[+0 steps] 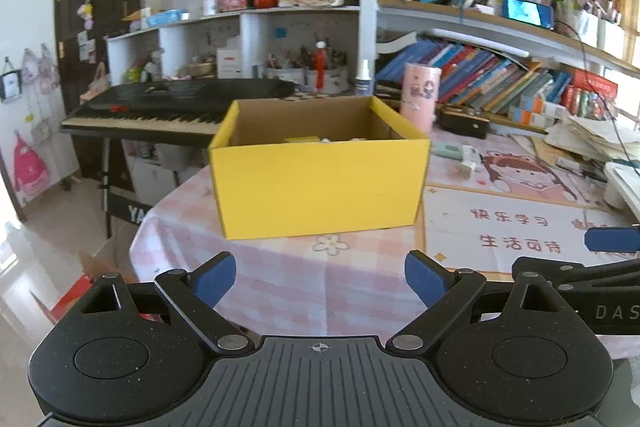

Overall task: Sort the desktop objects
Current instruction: 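Withdraw both open tools from the box back toward the desk, then move both tools toward the white plug and white-and-red card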

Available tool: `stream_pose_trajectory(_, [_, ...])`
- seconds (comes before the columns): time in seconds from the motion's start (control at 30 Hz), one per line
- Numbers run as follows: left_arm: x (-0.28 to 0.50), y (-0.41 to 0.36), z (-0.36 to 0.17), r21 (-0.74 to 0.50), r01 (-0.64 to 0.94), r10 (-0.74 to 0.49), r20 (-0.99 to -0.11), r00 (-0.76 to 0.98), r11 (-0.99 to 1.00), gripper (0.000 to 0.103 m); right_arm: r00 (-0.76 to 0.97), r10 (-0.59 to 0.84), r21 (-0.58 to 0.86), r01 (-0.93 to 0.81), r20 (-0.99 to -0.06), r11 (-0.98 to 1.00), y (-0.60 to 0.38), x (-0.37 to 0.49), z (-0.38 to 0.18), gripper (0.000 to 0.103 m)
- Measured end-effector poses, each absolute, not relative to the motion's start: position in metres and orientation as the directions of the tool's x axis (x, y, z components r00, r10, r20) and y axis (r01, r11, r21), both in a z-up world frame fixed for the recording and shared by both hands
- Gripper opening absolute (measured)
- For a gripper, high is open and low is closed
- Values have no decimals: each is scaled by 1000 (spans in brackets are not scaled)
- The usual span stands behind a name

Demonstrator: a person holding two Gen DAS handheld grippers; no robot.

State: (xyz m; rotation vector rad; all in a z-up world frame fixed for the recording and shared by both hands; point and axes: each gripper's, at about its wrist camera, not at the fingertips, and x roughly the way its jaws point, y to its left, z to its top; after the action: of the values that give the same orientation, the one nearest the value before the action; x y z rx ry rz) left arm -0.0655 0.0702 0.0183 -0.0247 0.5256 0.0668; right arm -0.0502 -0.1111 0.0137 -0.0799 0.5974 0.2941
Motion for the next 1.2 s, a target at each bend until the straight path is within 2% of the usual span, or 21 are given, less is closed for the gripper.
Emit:
stream_pose_trajectory(0.6, [-17,24,10,-5,79,-69,-542,838,997,94,785,162,11,-194,-598,981,-155,-19,6,90])
stream_pose_trajectory(1.2, [54,-48,4,-9,141,-121,-577,808,990,93,754,125,13,-152,-645,988,-227,59,4,88])
